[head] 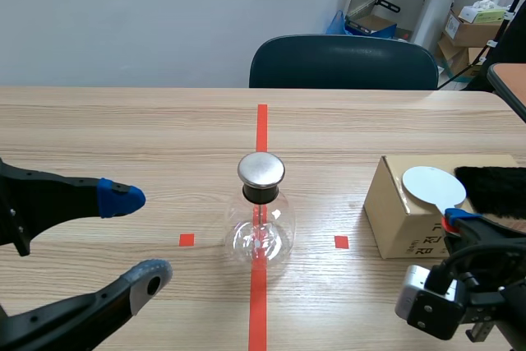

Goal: Do the electroscope experiment

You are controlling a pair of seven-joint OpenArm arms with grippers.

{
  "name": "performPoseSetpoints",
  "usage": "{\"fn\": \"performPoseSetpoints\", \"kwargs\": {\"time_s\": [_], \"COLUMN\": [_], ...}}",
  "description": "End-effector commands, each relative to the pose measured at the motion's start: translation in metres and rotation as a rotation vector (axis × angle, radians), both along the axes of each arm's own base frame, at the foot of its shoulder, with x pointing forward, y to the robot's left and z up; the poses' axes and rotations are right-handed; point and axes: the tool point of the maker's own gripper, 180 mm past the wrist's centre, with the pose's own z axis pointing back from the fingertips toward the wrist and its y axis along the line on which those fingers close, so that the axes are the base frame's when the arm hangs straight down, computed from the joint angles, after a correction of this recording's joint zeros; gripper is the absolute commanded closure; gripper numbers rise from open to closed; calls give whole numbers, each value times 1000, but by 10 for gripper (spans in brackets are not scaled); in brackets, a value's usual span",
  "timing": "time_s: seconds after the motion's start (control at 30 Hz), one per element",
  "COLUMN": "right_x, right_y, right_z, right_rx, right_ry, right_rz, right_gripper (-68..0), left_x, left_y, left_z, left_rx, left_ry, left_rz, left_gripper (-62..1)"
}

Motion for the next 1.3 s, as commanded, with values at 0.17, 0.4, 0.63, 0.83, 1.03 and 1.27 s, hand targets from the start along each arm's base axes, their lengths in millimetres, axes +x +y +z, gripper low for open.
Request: {"fn": "performPoseSetpoints", "kwargs": {"time_s": [0.17,0.4,0.63,0.83,1.03,1.27], "right_x": [5,2,18,36,51,54], "right_y": [-2,3,13,29,45,68], "right_z": [8,1,38,67,77,78], "right_rx": [-11,-38,-34,-7,7,33], "right_ry": [-29,1,-157,-249,-294,-304], "right_rz": [6,42,72,86,48,16], "right_gripper": [-9,-9,-9,-9,-9,-9], "left_x": [-1,-1,0,6,18,36], "left_y": [-5,-5,-4,1,2,4], "left_z": [9,7,6,0,-12,-40], "left_rx": [-32,-21,-15,3,16,56], "left_ry": [-12,-6,-4,-9,-19,-17], "left_rz": [-8,-8,-4,33,59,106], "left_gripper": [-405,-404,-330,-143,-143,-109]}}
